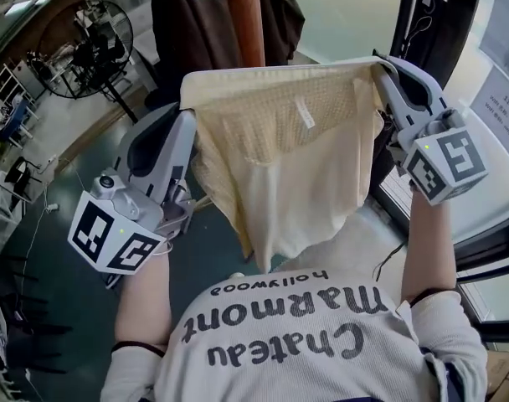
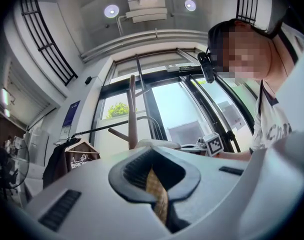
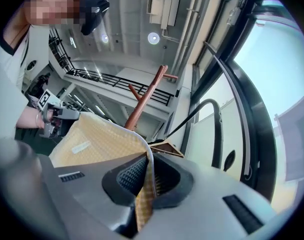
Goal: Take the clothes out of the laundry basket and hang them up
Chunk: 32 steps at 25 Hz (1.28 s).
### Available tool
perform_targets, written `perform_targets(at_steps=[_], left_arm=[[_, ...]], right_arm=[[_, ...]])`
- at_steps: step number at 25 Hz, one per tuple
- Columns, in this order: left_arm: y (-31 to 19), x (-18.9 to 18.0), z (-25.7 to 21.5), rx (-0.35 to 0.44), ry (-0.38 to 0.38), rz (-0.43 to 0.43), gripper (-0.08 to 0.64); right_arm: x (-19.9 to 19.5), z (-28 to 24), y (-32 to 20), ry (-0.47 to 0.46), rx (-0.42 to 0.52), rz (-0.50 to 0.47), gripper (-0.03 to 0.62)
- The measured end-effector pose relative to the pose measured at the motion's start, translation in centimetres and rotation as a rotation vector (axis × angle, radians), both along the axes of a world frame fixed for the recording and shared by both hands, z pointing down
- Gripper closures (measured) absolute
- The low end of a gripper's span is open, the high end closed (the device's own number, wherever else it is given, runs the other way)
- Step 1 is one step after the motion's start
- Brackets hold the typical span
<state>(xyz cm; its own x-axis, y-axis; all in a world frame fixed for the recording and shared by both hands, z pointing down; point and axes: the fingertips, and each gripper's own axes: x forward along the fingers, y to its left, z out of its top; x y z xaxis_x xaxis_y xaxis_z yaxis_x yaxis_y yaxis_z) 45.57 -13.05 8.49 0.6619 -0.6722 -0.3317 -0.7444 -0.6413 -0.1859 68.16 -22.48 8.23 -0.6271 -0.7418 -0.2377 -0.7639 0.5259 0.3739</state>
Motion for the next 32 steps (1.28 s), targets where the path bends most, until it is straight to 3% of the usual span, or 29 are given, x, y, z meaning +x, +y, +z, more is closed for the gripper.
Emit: perform_targets(at_steps=[4, 9, 13, 16, 21, 26, 32], left_arm=[[-1.7, 0.8, 0.2, -0.017, -0.013, 0.005, 0.546], [-4.2, 0.8, 1.1, -0.055, -0.063, -0.080, 0.546], [-5.9, 0.3, 3.8, -0.170, -0.082, -0.122, 0.546], [-6.5, -0.1, 5.7, -0.210, -0.105, -0.145, 0.546], [-7.1, -0.7, 8.1, -0.252, -0.137, -0.170, 0.546], [-6.6, -0.3, 11.0, -0.310, -0.148, -0.166, 0.546], [-4.9, 1.7, 13.3, -0.367, -0.127, -0.149, 0.546]], right_arm=[[0.4, -3.8, -2.1, -0.042, 0.032, 0.037, 0.561], [-0.7, -6.0, -5.8, -0.109, 0.016, 0.016, 0.561], [-2.3, -2.5, -9.6, -0.091, -0.110, 0.023, 0.561], [-3.1, 1.0, -11.3, -0.063, -0.198, 0.016, 0.561], [-3.7, 5.5, -11.9, 0.065, -0.240, 0.056, 0.561], [-3.4, 10.3, -11.5, 0.025, -0.354, 0.021, 0.561], [-3.0, 14.2, -9.1, 0.024, -0.416, -0.029, 0.561]])
